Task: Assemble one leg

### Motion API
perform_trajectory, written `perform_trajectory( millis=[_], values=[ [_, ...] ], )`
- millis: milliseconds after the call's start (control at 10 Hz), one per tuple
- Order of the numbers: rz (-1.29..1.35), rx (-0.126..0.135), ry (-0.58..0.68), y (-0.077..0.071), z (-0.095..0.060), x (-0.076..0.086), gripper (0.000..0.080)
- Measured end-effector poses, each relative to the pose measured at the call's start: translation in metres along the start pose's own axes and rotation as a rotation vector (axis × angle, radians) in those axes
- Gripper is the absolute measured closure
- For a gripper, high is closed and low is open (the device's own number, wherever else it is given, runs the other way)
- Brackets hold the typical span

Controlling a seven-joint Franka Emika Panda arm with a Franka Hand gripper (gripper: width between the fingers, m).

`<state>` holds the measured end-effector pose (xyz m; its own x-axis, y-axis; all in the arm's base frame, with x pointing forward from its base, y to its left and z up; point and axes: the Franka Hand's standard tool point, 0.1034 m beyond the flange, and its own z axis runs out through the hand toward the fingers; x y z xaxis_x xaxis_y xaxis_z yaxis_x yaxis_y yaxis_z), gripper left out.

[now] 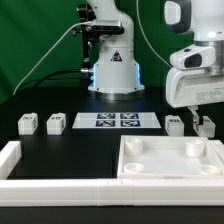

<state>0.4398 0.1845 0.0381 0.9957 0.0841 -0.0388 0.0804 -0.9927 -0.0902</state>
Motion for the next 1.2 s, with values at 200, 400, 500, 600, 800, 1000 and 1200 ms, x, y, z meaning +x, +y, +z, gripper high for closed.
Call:
perform_trajectory(
  millis=[200,400,500,600,800,1000,1200],
  values=[
    [-0.022,-0.023,-0.141,0.006,-0.001,-0.005,0.0151],
    [-0.028,-0.025,-0.347,0.011,-0.002,-0.002,0.0151],
    [-0.027,-0.034,-0.485,0.011,-0.003,-0.008,0.0151],
    [-0.026,-0.034,-0.558,0.009,0.000,-0.004,0.0151],
    [-0.030,-0.033,-0.530,0.006,0.006,-0.003,0.0151],
    [-0.026,-0.038,-0.529,0.002,0.012,-0.008,0.0151],
    [-0.029,-0.040,-0.529,0.002,0.015,-0.012,0.0151]
  ],
)
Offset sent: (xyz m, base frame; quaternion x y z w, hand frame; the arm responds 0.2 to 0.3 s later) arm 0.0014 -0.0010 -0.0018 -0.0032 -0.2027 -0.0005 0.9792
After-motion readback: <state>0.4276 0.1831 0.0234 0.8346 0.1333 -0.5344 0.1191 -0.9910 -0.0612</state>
